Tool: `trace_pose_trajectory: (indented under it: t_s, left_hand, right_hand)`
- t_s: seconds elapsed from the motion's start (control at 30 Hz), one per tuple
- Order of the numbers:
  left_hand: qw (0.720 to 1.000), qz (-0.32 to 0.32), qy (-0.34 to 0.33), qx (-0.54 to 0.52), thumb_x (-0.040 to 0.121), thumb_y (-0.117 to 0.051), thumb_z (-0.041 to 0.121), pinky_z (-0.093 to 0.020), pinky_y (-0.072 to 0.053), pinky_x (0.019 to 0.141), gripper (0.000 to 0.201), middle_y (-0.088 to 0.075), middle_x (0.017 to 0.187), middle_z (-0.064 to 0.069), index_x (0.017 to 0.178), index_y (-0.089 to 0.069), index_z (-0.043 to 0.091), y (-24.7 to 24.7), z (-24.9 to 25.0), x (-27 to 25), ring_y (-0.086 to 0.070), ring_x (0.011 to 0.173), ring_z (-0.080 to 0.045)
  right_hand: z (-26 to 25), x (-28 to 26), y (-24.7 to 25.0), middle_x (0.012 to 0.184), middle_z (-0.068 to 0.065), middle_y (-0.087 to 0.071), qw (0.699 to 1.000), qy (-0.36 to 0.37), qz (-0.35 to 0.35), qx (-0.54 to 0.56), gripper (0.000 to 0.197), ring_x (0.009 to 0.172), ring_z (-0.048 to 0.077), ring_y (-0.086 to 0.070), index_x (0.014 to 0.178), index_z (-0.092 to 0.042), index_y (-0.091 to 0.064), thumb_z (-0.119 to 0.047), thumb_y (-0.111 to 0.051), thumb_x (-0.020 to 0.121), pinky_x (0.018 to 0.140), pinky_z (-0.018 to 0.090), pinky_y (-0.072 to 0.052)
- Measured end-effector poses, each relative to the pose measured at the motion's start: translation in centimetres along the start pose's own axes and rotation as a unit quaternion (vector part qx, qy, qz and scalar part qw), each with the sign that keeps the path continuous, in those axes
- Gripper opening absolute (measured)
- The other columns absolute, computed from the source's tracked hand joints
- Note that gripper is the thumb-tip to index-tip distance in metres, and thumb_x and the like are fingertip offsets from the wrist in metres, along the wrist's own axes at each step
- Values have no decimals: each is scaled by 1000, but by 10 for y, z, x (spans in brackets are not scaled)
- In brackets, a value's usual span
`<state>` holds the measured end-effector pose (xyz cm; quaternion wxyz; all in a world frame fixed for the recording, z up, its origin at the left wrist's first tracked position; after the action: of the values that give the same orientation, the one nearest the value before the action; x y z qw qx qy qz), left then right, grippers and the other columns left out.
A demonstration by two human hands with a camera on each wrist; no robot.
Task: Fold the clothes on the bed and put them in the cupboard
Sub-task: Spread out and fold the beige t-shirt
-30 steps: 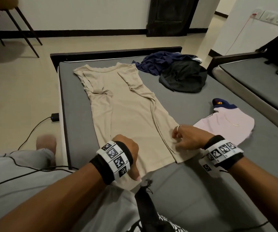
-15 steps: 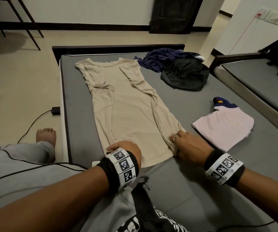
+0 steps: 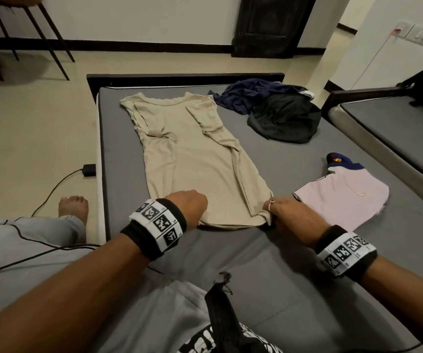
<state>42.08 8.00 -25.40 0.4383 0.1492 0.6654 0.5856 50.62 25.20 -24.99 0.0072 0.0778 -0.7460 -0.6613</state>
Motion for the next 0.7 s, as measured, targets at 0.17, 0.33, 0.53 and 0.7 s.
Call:
trace_pose_trajectory:
  t_s: [0.17,0.33,0.53,0.7]
  left_hand:
    - [991,-128,-6,-44,95,-48,16,-36,-50,98,40,-60,131,-9,132,-56,6,-25,6,-7,-58,116,-29]
    - [978,-175,-15,-112,75,-57,17,-32,-42,63,2,-59,72,-2,75,-59,17,-25,5,-8,-51,67,-23]
    - [966,-123,0,-226,75,-64,40,-33,-44,68,21,-62,74,2,71,-58,21,-9,-30,2,-56,69,-20]
    - [978,-3,26,-207,86,-67,49,-30,-44,66,31,-64,79,3,75,-59,22,19,-80,16,-60,77,-18]
  right_hand:
    - [5,-3,-16,77,5,-62,990,-6,-125,67,10,71,27,-54,82,-20,-54,-24,-46,81,68,35,-43]
    - [-3,1,-12,81,-6,-56,972,5,-193,135,21,74,13,-51,84,-29,-54,-45,-42,87,75,30,-46]
    - [10,49,22,96,-6,-68,983,-1,-158,93,29,84,13,-62,105,-28,-62,-47,-73,86,78,31,-51]
    - [23,101,46,85,1,-64,989,13,-136,48,25,76,19,-60,95,-15,-64,-39,-60,98,71,36,-50]
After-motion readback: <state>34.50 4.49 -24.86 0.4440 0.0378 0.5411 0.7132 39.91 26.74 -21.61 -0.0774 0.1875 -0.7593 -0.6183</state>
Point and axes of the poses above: each hand's wrist, its own x-axis towards the middle knuckle, its own y-axis out of the back of the hand, z = x × y, the point moved 10 cm from there along x, towards the middle knuckle
